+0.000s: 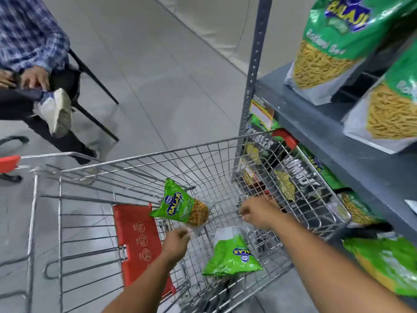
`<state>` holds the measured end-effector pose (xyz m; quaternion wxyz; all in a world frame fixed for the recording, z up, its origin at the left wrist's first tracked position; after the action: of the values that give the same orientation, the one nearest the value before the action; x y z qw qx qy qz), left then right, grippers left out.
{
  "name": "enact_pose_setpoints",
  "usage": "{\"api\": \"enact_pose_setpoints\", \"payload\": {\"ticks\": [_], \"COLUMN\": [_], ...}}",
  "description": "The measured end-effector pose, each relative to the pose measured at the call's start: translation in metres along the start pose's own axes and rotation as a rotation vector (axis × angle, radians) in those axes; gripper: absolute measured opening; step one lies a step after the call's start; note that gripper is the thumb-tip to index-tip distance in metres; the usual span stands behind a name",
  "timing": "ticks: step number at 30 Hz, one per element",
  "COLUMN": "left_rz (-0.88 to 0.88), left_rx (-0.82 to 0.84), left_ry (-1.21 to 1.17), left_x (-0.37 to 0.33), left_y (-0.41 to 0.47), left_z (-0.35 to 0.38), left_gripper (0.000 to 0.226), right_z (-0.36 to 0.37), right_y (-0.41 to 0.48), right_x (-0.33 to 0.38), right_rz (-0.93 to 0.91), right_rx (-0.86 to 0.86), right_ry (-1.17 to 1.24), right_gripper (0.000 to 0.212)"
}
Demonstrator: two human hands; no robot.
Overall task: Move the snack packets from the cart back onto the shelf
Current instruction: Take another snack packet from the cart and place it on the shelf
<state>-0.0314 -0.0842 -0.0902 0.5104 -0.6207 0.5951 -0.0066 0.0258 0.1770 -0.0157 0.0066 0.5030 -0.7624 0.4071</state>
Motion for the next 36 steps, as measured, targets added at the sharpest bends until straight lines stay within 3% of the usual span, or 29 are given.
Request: {"api": "enact_pose_setpoints", "payload": {"ticks": [4, 7, 10, 15, 17, 20, 23, 29, 36], "left_rz": [-0.195, -0.280, -0.297, -0.248, -0.230, -0.263, -0.290, -0.282, -0.113], "left_rx": [-0.135, -0.216, -0.264, -0.402, -0.454, -0.486, -0.513, -0.511, -0.521], "left_ry": [-0.217, -0.431, -0.553, -0.711, -0.766, -0.827, -0.830, -0.752, -0.625], "left_x": [0.033, 0.045, 0.050, 0.051, 0.053, 0.060, 0.063, 0.057, 0.004], "left_y": [0.010, 0.020, 0.036, 0.058, 0.065, 0.069, 0.071, 0.061, 0.020], "left_z": [0.001, 0.007, 0.011, -0.001, -0.007, -0.008, -0.008, -0.013, -0.033], "left_gripper": [0.018, 0.040, 0.044, 0.030, 0.017, 0.020, 0.034, 0.040, 0.049], "right_z": [0.009, 0.018, 0.034, 0.074, 0.084, 0.095, 0.098, 0.080, 0.029], "right_y": [0.032, 0.069, 0.106, 0.155, 0.170, 0.180, 0.179, 0.158, 0.101], "right_x": [0.014, 0.033, 0.057, 0.086, 0.093, 0.096, 0.098, 0.098, 0.097], "right_rz": [-0.007, -0.047, -0.086, -0.074, -0.052, -0.037, -0.050, 0.007, -0.069], "right_rx": [0.000, -0.018, -0.012, 0.084, 0.105, 0.109, 0.080, -0.046, -0.148], "right_ry": [0.014, -0.004, -0.007, 0.063, 0.091, 0.133, 0.156, 0.234, 0.183], "right_gripper": [0.024, 0.024, 0.030, 0.041, 0.040, 0.036, 0.030, 0.011, 0.008]}}
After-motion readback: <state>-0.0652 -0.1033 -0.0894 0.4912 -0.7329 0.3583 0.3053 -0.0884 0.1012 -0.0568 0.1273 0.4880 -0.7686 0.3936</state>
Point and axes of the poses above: each hand's wrist, its own y-axis towards the middle knuckle, its own z-axis out of the palm, x = y × z, the point moved 7 cm from there along y, towards the middle knuckle, and after that the axes turned 1 degree about -y, right-handed, at the moved point
